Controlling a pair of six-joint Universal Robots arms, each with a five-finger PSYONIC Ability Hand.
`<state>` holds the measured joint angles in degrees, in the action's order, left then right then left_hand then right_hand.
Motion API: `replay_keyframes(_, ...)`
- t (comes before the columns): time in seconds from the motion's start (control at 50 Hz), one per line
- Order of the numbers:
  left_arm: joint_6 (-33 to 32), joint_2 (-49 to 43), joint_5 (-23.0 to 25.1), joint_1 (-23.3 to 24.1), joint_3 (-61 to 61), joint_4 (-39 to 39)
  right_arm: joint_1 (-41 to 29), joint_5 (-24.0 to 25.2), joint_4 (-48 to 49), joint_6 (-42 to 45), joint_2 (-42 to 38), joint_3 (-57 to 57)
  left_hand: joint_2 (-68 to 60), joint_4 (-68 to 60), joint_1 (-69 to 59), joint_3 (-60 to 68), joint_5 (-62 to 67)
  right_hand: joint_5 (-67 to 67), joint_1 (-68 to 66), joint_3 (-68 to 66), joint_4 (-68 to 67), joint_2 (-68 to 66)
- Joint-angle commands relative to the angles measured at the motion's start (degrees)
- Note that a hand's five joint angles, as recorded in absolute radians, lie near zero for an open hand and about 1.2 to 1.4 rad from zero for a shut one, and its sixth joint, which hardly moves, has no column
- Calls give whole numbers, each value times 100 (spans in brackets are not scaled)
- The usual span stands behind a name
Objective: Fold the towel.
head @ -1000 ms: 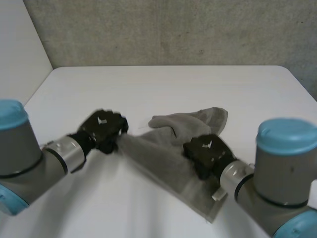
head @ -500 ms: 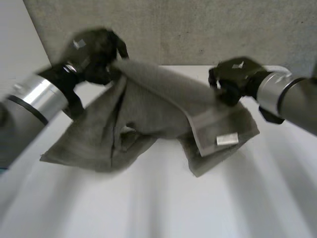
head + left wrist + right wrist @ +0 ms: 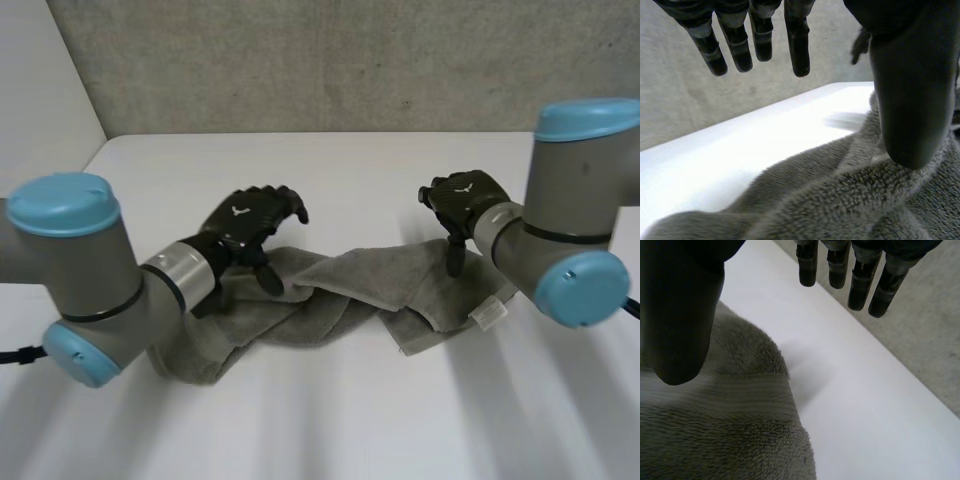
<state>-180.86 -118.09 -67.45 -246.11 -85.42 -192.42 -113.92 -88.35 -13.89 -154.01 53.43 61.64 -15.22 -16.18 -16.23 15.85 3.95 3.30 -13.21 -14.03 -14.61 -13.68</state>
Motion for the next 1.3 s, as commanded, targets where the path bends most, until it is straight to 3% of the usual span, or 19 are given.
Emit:
replay_keyframes(0.02,-2,726,-146,-297,-590,29,-7,64,589,-103,1205,1544,316,411,417,-379,-188,-330,321,403,461,368)
replay_keyframes(0.1,-19,1077,-137,-517,-941,2,-16,73,966,-111,1687,2482,265,361,367,-329,-138,-241,232,314,372,279)
replay_keyframes(0.12,-36,1104,-137,-552,-1029,2,-16,73,1054,-111,1741,2720,249,344,350,-312,-121,329,-337,-256,-198,-290)
replay_keyframes(0.24,-230,1095,-146,-781,-1205,11,-7,29,1266,-322,1741,3197,181,277,282,-244,-54,856,-865,-783,-725,-818)
replay_keyframes(0.28,-553,1034,-146,-1017,-1249,29,63,38,1353,-759,1680,3363,147,243,249,-211,-20,906,-915,-833,-775,-868)
replay_keyframes(0.44,-1372,542,-154,-1352,-1188,432,81,55,1450,-1632,1152,3311,46,142,148,-110,81,1226,-1235,-1153,-1095,-1188)
replay_keyframes(0.62,-1425,383,-119,-1387,-1161,978,-16,55,1679,-1808,616,3047,46,142,148,-110,81,1546,-1554,-1473,-1415,-1507)
replay_keyframes(0.74,-1434,410,-119,-1528,-1205,987,-42,46,1793,-2080,344,2801,-3,92,98,-60,131,2875,-2883,-2802,-2744,-2836)
replay_keyframes(0.84,-1443,401,-128,-1528,-1232,1004,-42,38,1925,-2098,221,2669,-172,-76,-70,108,299,4658,-4666,-4585,-4527,-4619)
replay_keyframes(0.86,-1443,401,-128,-1528,-1232,1004,-42,38,2003,-2098,221,2669,-172,-77,-71,109,300,5507,-5516,-5434,-5376,-5468)
replay_keyframes(0.88,-1443,401,-128,-1528,-1232,1013,-25,20,2082,-2098,221,2669,-322,-226,-221,259,450,6415,-6423,-6342,-6284,-6376)
replay_keyframes(0.98,-1460,401,-128,-1537,-1232,1013,45,64,2136,-2098,326,2687,-980,-884,-878,916,1107,6670,-6679,-6597,-6539,-6632)
replay_keyframes(1.08,-1452,348,-128,-1545,-1205,1013,54,99,2118,-2098,589,2748,-2830,-2734,-2729,2767,2957,6670,-6679,-6597,-6539,-6632)
replay_keyframes(1.12,-1452,287,-128,-1554,-1214,1031,54,117,2101,-2098,704,2775,-4437,-4341,-4335,4373,4564,6670,-6679,-6597,-6539,-6632)
replay_keyframes(1.18,-1452,260,-119,-1554,-1232,1118,107,213,2074,-2071,915,2801,-5466,-5370,-5365,5403,5593,6670,-6679,-6597,-6539,-6632)
replay_keyframes(1.3,-1452,260,-111,-1563,-1223,1461,677,573,1882,-1975,1467,2819,-5622,-5527,-5521,5559,5750,6670,-6679,-6597,-6539,-6632)
